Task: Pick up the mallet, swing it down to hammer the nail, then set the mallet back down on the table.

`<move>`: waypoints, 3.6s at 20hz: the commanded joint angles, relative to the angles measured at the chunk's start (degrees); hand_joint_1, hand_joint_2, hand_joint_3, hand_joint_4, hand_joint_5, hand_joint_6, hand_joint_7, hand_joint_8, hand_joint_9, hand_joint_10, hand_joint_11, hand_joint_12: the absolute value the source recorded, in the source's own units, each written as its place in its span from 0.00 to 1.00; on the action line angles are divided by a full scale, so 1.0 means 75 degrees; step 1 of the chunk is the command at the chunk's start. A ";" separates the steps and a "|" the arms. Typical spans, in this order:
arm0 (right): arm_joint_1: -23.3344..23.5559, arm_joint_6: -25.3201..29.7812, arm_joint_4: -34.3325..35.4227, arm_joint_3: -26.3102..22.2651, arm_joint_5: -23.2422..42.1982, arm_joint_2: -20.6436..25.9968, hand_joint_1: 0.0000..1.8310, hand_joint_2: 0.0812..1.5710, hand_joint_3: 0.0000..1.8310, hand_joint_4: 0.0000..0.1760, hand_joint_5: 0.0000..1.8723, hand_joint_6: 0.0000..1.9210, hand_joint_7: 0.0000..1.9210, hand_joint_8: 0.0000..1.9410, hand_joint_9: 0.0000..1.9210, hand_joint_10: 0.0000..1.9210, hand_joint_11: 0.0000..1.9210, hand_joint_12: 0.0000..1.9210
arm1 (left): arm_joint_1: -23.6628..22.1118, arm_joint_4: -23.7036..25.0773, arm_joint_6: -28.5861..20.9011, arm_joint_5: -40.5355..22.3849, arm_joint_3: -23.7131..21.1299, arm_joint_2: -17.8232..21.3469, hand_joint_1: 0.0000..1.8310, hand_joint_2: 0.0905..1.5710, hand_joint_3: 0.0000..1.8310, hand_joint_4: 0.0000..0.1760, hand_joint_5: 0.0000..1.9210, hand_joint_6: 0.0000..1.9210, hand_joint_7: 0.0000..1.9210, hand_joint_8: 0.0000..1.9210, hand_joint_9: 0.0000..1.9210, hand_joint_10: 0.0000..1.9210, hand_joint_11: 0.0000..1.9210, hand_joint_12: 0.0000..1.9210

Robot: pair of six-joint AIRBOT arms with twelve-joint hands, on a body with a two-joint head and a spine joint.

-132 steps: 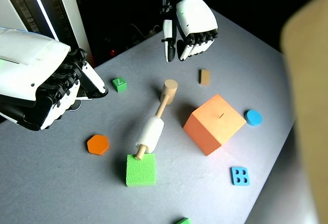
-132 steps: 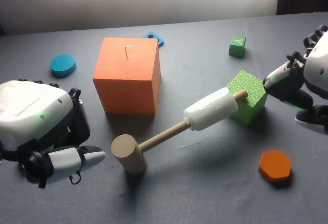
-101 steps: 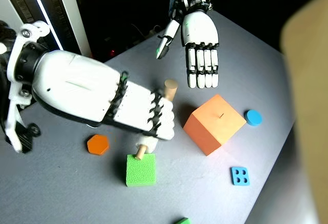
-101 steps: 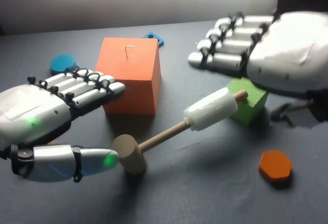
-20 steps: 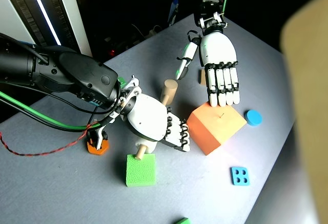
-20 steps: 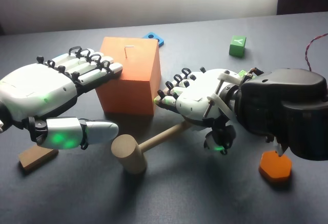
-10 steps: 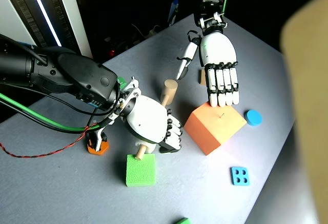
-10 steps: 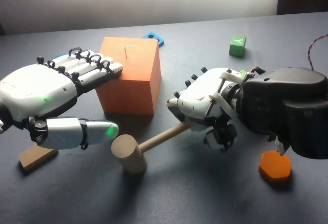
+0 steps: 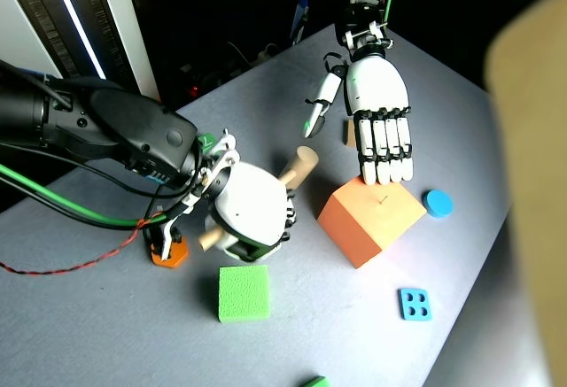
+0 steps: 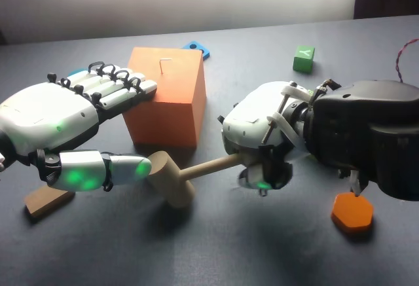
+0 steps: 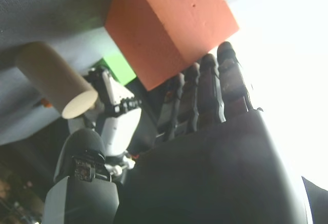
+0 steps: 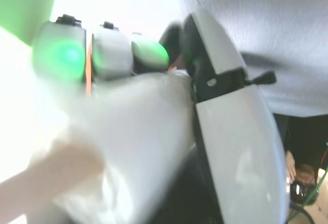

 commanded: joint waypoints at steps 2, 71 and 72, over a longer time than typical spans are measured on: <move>0.0032 -0.0168 -0.0233 -0.0054 0.0075 0.0136 0.05 1.00 0.06 0.12 0.88 1.00 0.99 1.00 1.00 1.00 1.00 1.00 | -0.0032 -0.0112 -0.0014 -0.0773 -0.0013 -0.0012 0.00 0.74 0.00 0.00 0.04 0.00 0.03 0.00 0.03 0.00 0.02 0.03; -0.0652 0.8736 -1.1380 -0.1572 0.1510 0.2376 0.04 1.00 0.14 1.00 0.84 1.00 0.98 1.00 1.00 1.00 1.00 1.00 | -0.0337 0.0230 -0.0166 -0.0422 0.0063 -0.0009 0.00 0.76 0.00 0.00 0.05 0.00 0.03 0.00 0.03 0.00 0.02 0.03; -0.0793 0.8967 -1.1701 -0.1562 0.1508 0.2361 0.04 1.00 0.15 1.00 0.84 1.00 0.97 1.00 1.00 1.00 1.00 1.00 | -0.0467 0.0375 -0.0263 -0.0332 0.0110 0.0000 0.00 0.76 0.00 0.00 0.05 0.00 0.04 0.00 0.03 0.00 0.02 0.03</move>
